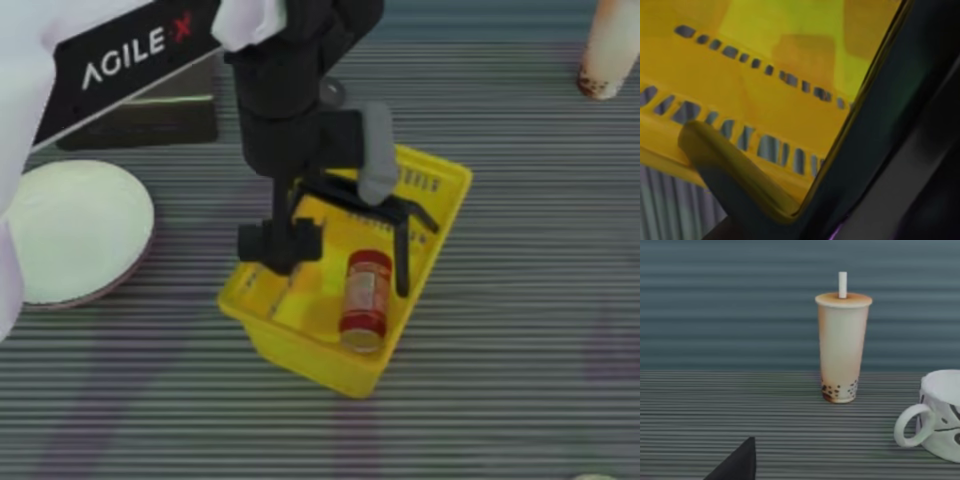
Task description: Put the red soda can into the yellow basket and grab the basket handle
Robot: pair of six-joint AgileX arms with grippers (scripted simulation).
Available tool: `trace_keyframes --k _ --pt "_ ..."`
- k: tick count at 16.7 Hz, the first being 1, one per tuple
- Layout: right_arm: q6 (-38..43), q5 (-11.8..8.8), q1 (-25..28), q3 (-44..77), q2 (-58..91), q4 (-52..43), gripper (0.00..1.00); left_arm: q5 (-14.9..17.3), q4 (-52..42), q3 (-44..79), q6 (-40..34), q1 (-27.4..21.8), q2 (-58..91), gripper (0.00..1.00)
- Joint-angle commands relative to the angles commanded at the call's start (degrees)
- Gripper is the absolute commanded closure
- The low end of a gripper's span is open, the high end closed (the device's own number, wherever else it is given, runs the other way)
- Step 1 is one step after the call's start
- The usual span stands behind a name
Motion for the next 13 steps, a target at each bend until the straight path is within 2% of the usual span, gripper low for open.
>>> trace_keyframes --k 3,13 --pt "0.0 0.0 0.0 0.0 0.0 0.0 0.0 0.0 0.0 0.0 0.0 0.0 0.0 0.0" --pt "0.0 0.0 0.0 0.0 0.0 0.0 0.0 0.0 0.0 0.0 0.0 0.0 0.0 0.75"
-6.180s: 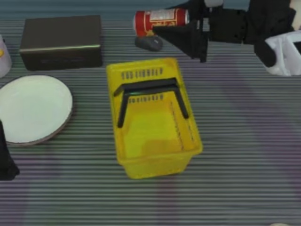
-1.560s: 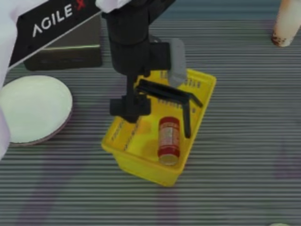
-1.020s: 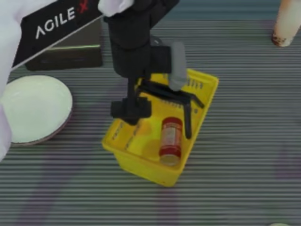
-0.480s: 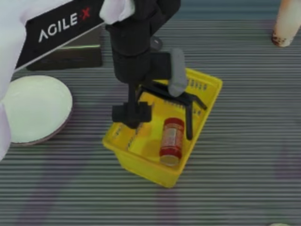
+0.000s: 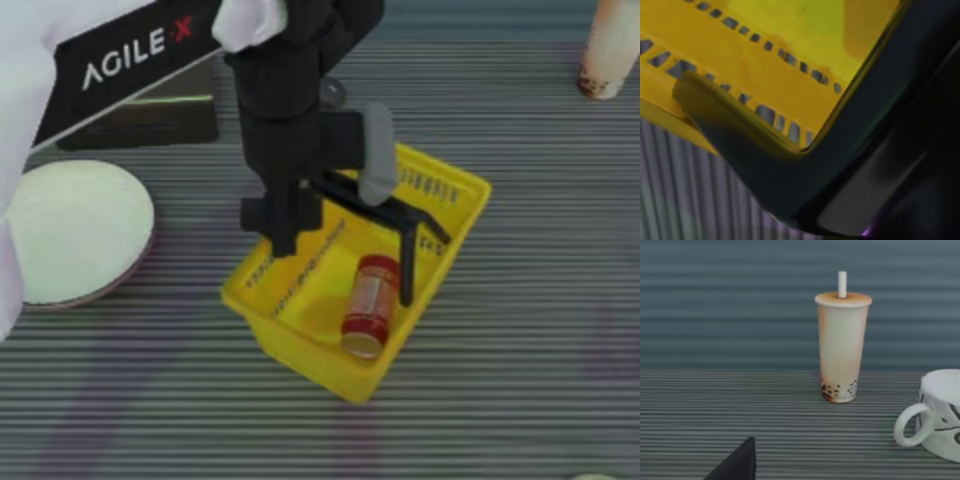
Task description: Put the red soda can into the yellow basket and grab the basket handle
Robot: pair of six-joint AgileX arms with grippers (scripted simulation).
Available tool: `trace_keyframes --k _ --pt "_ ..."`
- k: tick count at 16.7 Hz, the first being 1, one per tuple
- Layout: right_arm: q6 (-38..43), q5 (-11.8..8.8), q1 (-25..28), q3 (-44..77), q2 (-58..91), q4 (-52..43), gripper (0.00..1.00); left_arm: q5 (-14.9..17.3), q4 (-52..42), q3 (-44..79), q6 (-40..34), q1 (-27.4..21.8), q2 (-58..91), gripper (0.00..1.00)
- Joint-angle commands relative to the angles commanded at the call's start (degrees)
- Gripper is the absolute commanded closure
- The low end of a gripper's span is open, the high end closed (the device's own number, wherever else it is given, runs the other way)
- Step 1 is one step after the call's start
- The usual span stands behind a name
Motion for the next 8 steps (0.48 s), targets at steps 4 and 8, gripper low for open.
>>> trace_keyframes --k 4,8 --pt "0.0 0.0 0.0 0.0 0.0 0.0 0.0 0.0 0.0 0.0 0.0 0.0 0.0 1.0" --pt "0.0 0.0 0.0 0.0 0.0 0.0 0.0 0.0 0.0 0.0 0.0 0.0 0.0 1.0"
